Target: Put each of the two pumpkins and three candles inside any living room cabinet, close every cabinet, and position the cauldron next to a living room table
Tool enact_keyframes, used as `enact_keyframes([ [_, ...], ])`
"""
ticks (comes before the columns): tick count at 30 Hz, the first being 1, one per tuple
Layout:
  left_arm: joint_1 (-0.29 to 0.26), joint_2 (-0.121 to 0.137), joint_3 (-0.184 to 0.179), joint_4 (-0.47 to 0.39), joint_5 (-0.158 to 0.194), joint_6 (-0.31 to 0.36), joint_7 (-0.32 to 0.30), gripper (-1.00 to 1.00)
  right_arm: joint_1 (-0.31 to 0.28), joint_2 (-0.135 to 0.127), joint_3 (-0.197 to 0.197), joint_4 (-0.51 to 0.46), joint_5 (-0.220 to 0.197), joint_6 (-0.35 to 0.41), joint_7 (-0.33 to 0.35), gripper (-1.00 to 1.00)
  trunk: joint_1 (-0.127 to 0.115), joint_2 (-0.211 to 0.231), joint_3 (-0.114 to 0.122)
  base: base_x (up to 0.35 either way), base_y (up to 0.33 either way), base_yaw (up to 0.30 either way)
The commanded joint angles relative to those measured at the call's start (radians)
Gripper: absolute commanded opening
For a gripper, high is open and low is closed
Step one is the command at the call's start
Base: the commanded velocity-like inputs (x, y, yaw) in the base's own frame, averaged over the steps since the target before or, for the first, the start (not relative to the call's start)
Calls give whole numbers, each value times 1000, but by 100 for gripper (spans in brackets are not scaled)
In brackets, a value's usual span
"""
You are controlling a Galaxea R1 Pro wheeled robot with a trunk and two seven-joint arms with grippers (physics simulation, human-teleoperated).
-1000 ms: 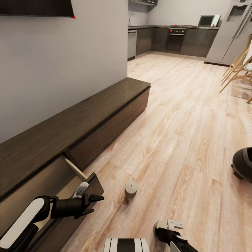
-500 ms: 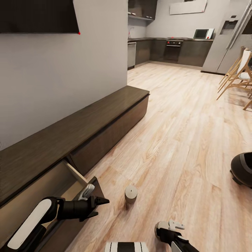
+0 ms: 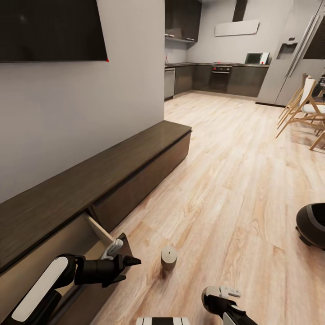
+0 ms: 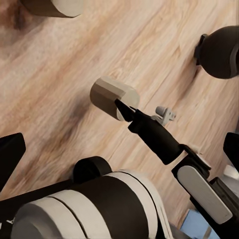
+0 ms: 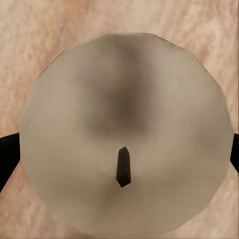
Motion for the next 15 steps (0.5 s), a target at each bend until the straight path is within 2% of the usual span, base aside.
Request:
enact_keyframes([
  [1, -1, 0, -1, -1, 10, 0, 11, 100, 0, -2, 9, -3, -9, 6, -8, -100, -1, 0, 3, 0, 0, 0],
  [4, -1, -6, -2, -1, 10, 0, 11, 100, -4, -2, 9, -12, -12, 13, -6, -100, -2, 1, 15, 0, 0, 0],
  [7, -1, -13, -2, -1, 8, 0, 12, 100, -7, -6, 7, -72, -12, 53, -6, -100, -3, 1, 26, 0, 0, 0],
  [10, -1, -15, -2, -1, 6, -1, 17, 100, -13, -24, 3, -180, -9, 175, -13, -100, -5, 2, 38, 0, 0, 0],
  [12, -1, -27, -2, -1, -1, -2, 58, 100, -23, -53, -22, -288, -9, 305, -59, -100, -6, 3, 46, 0, 0, 0],
  [13, -6, -35, -2, -1, -6, -2, 88, 100, -26, -60, -41, -323, -9, 352, -90, -100, -6, 3, 50, 0, 0, 0],
  [15, -42, -60, -2, 0, -12, -2, 196, 100, -34, -70, -108, -394, -9, 444, -172, -100, -14, 17, 56, 0, 0, 0],
])
